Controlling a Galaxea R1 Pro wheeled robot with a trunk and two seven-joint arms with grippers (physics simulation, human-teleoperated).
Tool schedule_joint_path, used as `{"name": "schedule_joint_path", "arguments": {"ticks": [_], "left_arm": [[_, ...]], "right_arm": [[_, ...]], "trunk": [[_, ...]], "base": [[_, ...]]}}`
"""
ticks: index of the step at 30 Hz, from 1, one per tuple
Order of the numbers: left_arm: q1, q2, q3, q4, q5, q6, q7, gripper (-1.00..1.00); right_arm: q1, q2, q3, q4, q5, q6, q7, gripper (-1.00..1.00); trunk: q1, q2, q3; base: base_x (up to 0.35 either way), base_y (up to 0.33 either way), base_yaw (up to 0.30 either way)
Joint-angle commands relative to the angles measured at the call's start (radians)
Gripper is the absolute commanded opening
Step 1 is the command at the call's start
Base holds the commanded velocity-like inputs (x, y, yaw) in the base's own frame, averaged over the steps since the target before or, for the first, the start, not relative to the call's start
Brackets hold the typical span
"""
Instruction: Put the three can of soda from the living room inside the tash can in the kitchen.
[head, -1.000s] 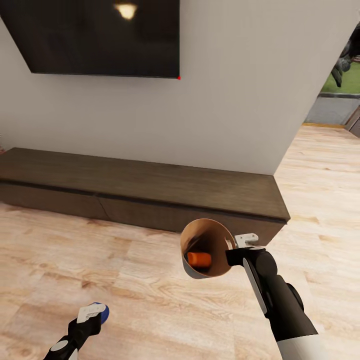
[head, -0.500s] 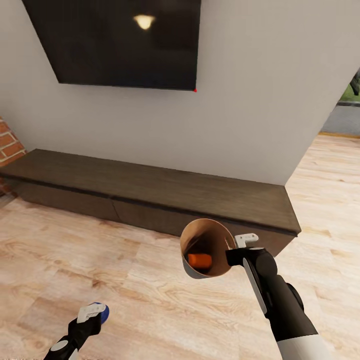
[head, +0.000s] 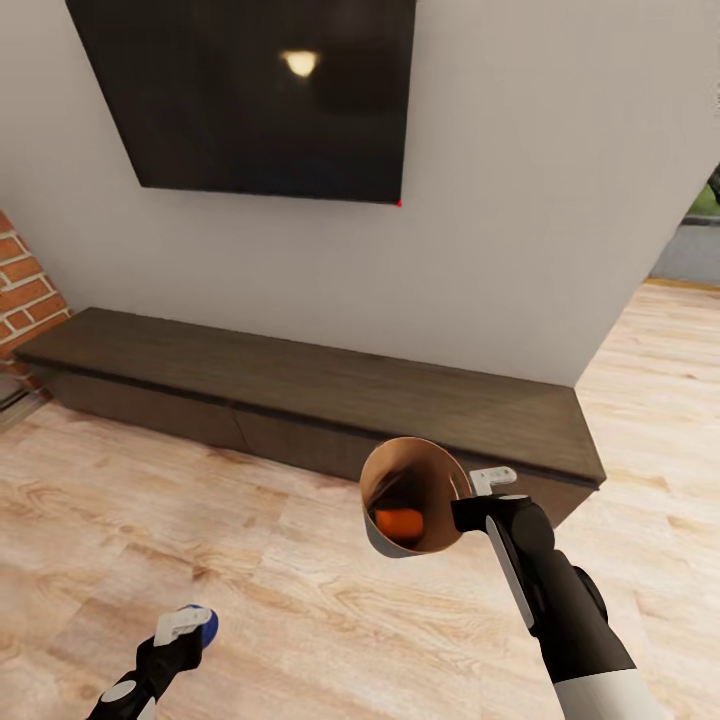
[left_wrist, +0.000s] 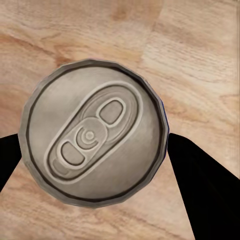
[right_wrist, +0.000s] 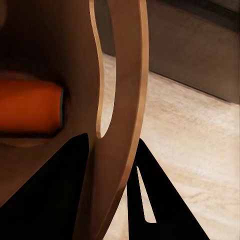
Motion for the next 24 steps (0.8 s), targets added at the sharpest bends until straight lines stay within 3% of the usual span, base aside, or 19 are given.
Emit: {"name": "schedule_joint_path", "arguments": {"ticks": [1,24], "left_arm": [[0.0,0.0,0.0,0.0,-0.001,0.0,-0.001,-1.0],[0.0,0.0,0.0,0.0,-0.001,0.0,-0.001,-1.0]], "right_arm": [[0.0,0.0,0.0,0.0,-0.011,0.0,0.001,-1.0],[0.0,0.0,0.0,0.0,-0.011,0.0,0.001,-1.0]], "trunk": [[-0.004,0.007,0.005],[-0.092,0.168,0.115]], "base": [[0.0,0.0,0.001],[0.0,0.0,0.0]]}}
